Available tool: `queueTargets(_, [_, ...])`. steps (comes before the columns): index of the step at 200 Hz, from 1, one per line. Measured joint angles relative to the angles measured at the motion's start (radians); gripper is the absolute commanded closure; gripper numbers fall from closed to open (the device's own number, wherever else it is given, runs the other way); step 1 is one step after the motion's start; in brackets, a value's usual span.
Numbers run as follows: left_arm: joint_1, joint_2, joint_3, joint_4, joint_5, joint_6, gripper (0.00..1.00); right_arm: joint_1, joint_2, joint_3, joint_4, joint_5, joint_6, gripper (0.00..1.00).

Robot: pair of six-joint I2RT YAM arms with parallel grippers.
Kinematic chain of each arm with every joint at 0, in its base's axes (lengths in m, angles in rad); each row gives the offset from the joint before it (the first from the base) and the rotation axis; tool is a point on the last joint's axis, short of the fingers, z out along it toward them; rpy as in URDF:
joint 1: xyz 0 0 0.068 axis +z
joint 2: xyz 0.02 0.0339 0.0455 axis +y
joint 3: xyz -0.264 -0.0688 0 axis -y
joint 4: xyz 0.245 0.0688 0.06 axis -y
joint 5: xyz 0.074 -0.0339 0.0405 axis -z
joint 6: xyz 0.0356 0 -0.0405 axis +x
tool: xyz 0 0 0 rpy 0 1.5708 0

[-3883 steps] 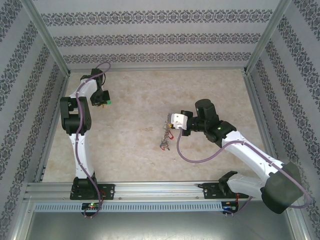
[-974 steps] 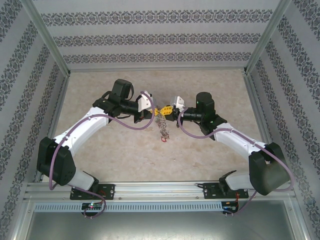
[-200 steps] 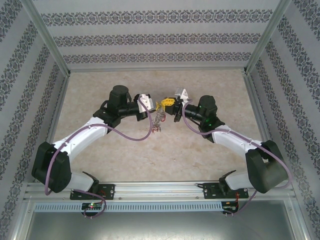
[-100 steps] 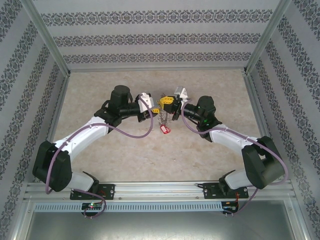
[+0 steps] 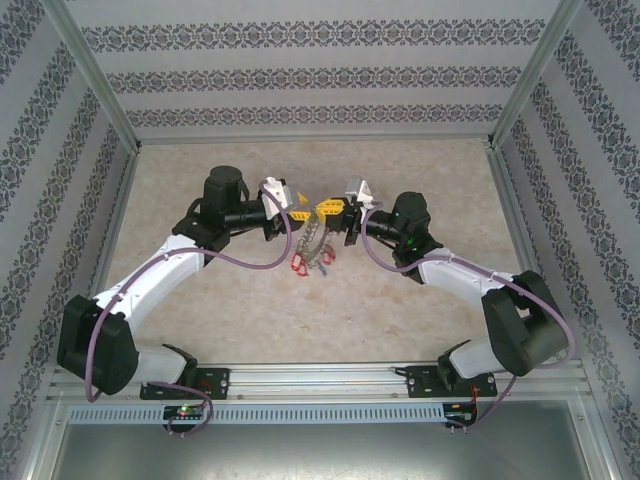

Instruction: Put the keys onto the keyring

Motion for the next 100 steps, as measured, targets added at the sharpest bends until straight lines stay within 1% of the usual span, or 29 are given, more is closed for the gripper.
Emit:
queueTargets(15, [0.013, -0.007, 0.004, -0.039, 0.022, 0.019, 0.69, 0.000, 0.000, 0.000, 0.000, -0.005, 0.000, 1.00])
queueTargets(41, [0.027, -0.030, 0.014, -0.097, 0.027, 0.048, 0.68, 0.000, 0.000, 0.000, 0.000, -0.022, -0.008, 1.00])
queueTargets(60, [0.032, -0.023, 0.052, -0.131, 0.044, 0.052, 0.68, 0.000, 0.000, 0.000, 0.000, -0.034, -0.019, 1.00])
queueTargets(77, [0.032, -0.007, 0.082, -0.132, 0.053, 0.031, 0.67, 0.000, 0.000, 0.000, 0.000, -0.048, -0.027, 1.00])
queueTargets(100, [0.031, 0.004, 0.082, -0.119, 0.063, -0.006, 0.66, 0.000, 0.000, 0.000, 0.000, -0.056, -0.038, 1.00])
